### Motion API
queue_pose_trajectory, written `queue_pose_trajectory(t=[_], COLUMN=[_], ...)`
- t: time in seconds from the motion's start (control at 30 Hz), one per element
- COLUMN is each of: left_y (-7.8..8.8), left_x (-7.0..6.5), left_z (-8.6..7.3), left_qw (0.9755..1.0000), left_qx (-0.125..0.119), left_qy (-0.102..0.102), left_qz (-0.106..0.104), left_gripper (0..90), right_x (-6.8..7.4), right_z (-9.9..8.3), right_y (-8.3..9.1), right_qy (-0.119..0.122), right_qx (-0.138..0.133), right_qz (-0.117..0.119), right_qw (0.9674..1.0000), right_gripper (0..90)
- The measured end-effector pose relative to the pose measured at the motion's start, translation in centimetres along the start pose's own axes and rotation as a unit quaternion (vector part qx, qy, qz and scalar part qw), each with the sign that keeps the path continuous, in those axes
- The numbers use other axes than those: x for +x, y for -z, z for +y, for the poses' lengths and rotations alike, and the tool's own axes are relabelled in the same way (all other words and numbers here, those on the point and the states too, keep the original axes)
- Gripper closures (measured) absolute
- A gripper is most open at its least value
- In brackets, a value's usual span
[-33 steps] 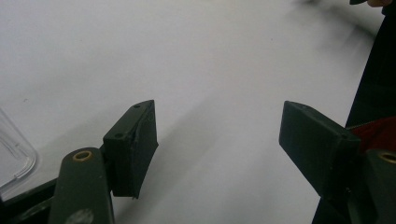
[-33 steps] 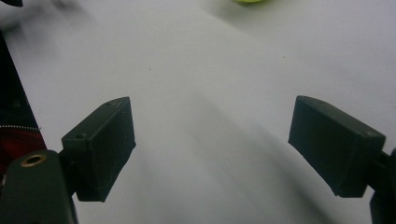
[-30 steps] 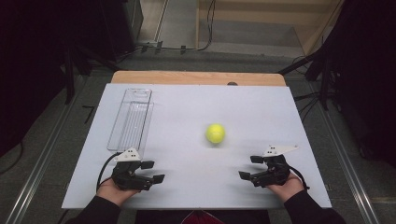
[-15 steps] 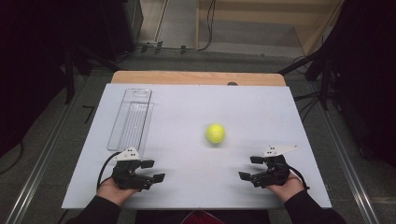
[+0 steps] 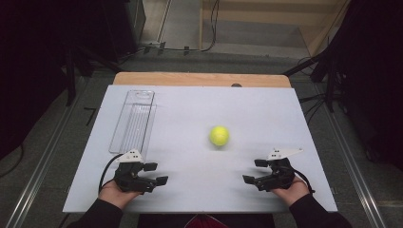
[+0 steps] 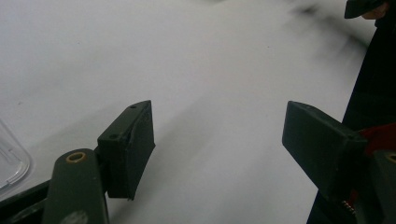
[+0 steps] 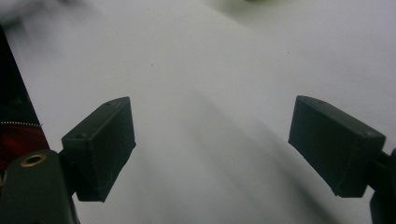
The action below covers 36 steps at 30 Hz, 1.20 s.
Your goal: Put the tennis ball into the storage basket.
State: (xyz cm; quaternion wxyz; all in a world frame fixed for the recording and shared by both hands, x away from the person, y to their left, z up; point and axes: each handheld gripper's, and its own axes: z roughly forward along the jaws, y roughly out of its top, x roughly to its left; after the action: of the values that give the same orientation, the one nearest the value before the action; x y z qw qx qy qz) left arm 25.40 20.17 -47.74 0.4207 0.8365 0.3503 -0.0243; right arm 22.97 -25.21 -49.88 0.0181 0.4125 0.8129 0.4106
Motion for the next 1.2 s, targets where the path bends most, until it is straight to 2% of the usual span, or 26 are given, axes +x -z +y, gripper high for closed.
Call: queue_pose_trajectory(t=[0.23,0.33,0.4,0.63,0.93,1.2], left_y=[0.1,0.0,-0.1,-0.4,-1.3,-2.0], left_x=[-0.7,-1.4,-1.7,-2.0,-2.4,-2.5], left_z=[0.9,1.8,2.2,3.7,5.0,6.0], left_qw=[1.0000,0.9997,0.9996,0.9994,0.9984,0.9986], left_qx=[0.003,0.011,0.017,0.027,0.045,0.038], left_qy=[-0.006,-0.011,-0.015,-0.015,-0.033,-0.035], left_qz=[0.000,-0.017,-0.019,-0.013,-0.009,-0.008], left_gripper=[26.0,26.2,26.3,26.1,26.1,25.8], right_x=[-0.1,-0.1,-0.1,-0.1,0.0,0.2], right_z=[0.0,0.0,-0.1,-0.1,-0.1,0.0], right_y=[0.0,0.1,0.0,0.0,0.0,-0.2], right_qy=[-0.004,-0.005,-0.006,-0.002,-0.003,0.001], right_qx=[-0.003,-0.003,-0.002,-0.002,-0.003,-0.003], right_qz=[-0.005,-0.006,-0.006,-0.006,-0.007,-0.005], right_qw=[1.0000,1.0000,1.0000,1.0000,1.0000,1.0000], right_gripper=[12.7,12.7,12.7,12.7,12.7,12.7])
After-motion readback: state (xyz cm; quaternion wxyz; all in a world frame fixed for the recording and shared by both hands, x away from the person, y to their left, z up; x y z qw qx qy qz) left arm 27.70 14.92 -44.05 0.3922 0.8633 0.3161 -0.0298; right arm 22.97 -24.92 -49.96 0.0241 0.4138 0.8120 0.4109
